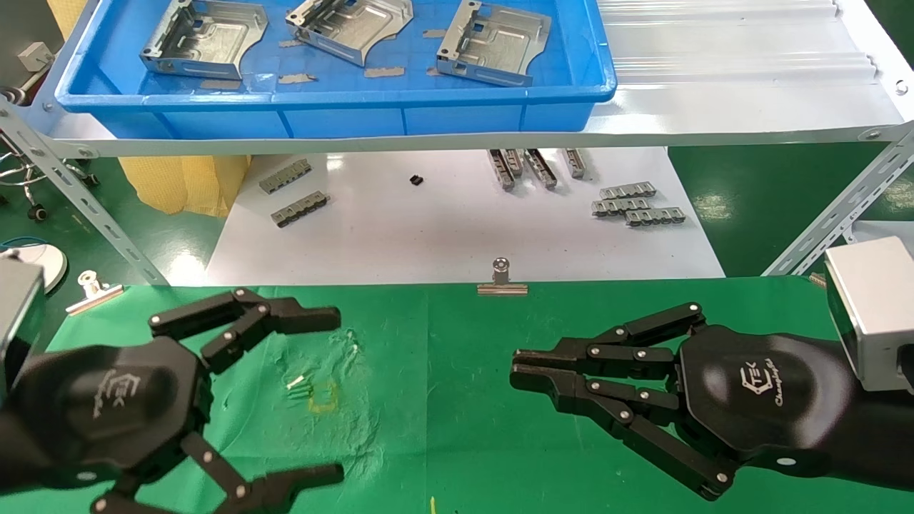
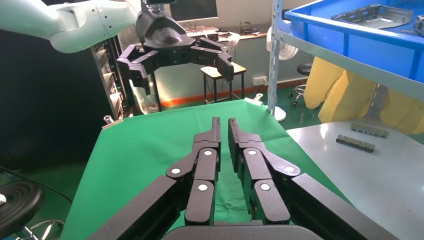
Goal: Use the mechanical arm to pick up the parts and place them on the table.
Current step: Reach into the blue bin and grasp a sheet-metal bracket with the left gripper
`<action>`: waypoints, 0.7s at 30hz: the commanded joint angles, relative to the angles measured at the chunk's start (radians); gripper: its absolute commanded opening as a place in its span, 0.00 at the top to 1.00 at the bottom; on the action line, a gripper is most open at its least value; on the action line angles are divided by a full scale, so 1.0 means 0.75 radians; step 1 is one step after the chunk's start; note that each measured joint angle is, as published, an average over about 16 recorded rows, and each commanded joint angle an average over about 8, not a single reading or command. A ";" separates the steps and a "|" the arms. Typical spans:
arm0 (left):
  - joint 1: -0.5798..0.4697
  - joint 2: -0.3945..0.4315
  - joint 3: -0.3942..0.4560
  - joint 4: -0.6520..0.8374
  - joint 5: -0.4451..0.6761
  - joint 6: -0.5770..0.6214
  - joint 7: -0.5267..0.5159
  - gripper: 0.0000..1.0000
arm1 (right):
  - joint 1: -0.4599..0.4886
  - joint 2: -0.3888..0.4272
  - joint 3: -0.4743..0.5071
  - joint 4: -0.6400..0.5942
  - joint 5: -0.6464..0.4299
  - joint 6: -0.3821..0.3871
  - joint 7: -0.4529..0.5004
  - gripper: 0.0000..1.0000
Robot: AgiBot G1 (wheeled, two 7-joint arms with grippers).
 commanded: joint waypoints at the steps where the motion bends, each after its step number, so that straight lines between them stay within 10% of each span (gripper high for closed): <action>1: -0.010 0.003 0.002 -0.003 0.006 -0.007 -0.006 0.00 | 0.000 0.000 0.000 0.000 0.000 0.000 0.000 1.00; 10: -0.565 0.297 0.135 0.444 0.304 -0.060 0.042 0.00 | 0.000 0.000 0.000 0.000 0.000 0.000 0.000 1.00; 21: -1.048 0.731 0.253 1.265 0.650 -0.612 0.229 0.00 | 0.000 0.000 0.000 0.000 0.000 0.000 0.000 1.00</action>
